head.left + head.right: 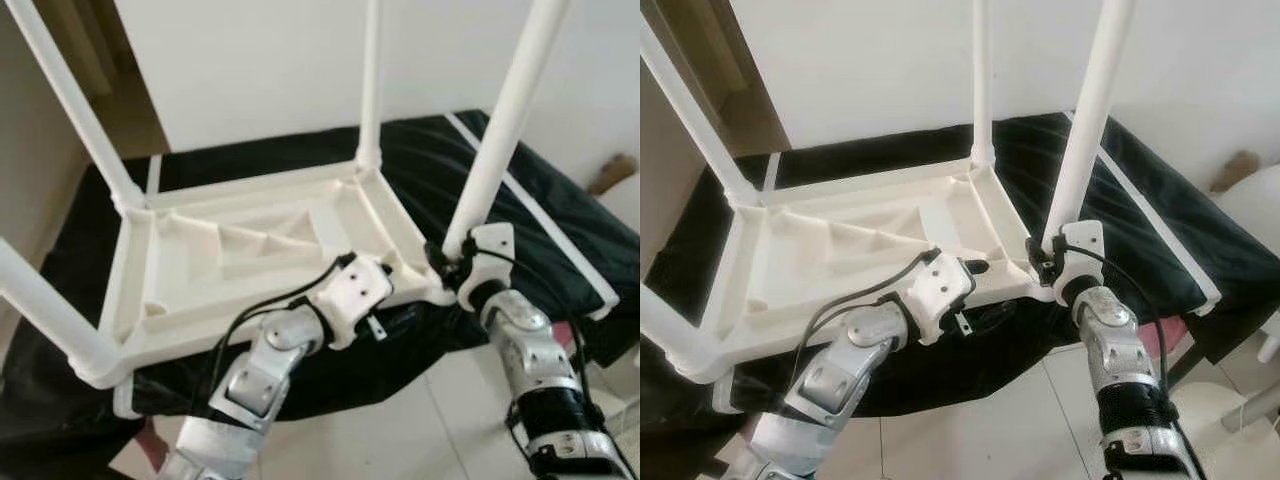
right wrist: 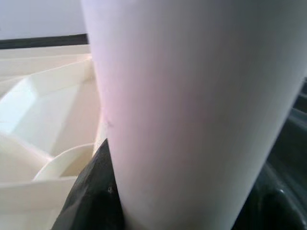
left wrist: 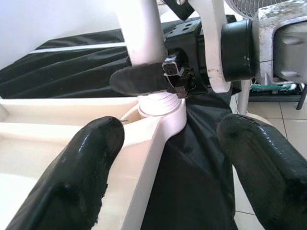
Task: Building children table
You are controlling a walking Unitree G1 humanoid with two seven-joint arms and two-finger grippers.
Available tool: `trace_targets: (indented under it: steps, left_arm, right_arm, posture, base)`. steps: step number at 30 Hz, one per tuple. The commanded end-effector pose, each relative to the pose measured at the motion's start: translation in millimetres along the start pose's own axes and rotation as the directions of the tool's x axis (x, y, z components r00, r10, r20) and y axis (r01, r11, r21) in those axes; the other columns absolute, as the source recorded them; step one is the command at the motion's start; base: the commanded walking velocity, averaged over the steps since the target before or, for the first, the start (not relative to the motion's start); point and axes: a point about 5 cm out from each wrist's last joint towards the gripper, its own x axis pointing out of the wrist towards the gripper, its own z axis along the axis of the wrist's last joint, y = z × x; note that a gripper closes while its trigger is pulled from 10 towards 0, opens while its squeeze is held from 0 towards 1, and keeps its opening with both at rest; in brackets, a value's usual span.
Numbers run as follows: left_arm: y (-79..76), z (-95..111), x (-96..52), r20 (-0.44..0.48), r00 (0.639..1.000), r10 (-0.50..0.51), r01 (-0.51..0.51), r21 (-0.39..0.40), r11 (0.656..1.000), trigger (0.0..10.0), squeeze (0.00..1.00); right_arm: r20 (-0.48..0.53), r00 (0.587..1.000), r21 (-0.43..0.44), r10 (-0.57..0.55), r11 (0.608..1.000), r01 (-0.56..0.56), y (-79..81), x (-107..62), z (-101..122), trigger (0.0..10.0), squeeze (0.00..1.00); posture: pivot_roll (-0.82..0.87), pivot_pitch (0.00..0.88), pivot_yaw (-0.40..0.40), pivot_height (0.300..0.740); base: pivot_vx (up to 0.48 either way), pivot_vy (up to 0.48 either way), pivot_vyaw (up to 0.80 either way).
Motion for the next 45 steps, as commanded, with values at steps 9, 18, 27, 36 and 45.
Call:
trace_targets:
  steps: [9, 18, 27, 36, 45]
  left_arm:
    - [0.9, -1.3, -2.6, -0.008, 1.0, 0.03, -0.031, -0.014, 0.999, 10.0, 0.0]
    - [-0.1, -0.9, -0.9, -0.008, 1.0, 0.025, -0.025, -0.011, 1.0, 10.0, 0.0]
    - [0.7, -0.8, -2.5, -0.01, 1.0, 0.027, -0.027, -0.008, 1.0, 10.0, 0.0]
    - [0.5, 0.1, -2.5, -0.009, 1.0, 0.025, -0.025, -0.005, 1.0, 10.0, 0.0]
    - [1.3, 1.0, -1.3, -0.006, 1.0, 0.026, -0.026, -0.004, 1.0, 10.0, 0.0]
  right_arm:
    - [-0.141, 0.916, 0.092, -0.377, 0.916, 0.391, 10.4, -25.2, -29.3, 10.0, 0.0]
    - [-0.183, 0.862, 0.127, -0.473, 0.858, 0.498, 32.8, -36.1, -29.3, 10.0, 0.0]
    - [-0.174, 0.86, 0.138, -0.479, 0.853, 0.503, 39.6, -38.2, -26.1, 10.0, 0.0]
    - [-0.085, 0.886, 0.181, -0.456, 0.867, 0.464, 41.2, -36.6, -12.3, 10.0, 0.0]
    - [-0.034, 0.908, 0.187, -0.418, 0.89, 0.417, 37.5, -37.6, -5.1, 10.0, 1.0]
  posture:
    - [-0.05, 0.0, 0.042, 0.74]
    - [-0.04, 0.0, 0.039, 0.74]
    - [-0.04, 0.0, 0.042, 0.74]
    - [-0.04, 0.0, 0.044, 0.74]
    - [-0.04, 0.0, 0.041, 0.74]
  base:
    - [0.0, 0.0, 0.0]
    - [0.0, 0.0, 0.0]
    - [0.0, 0.0, 0.0]
    - [0.0, 0.0, 0.0]
    - [0.0, 0.0, 0.0]
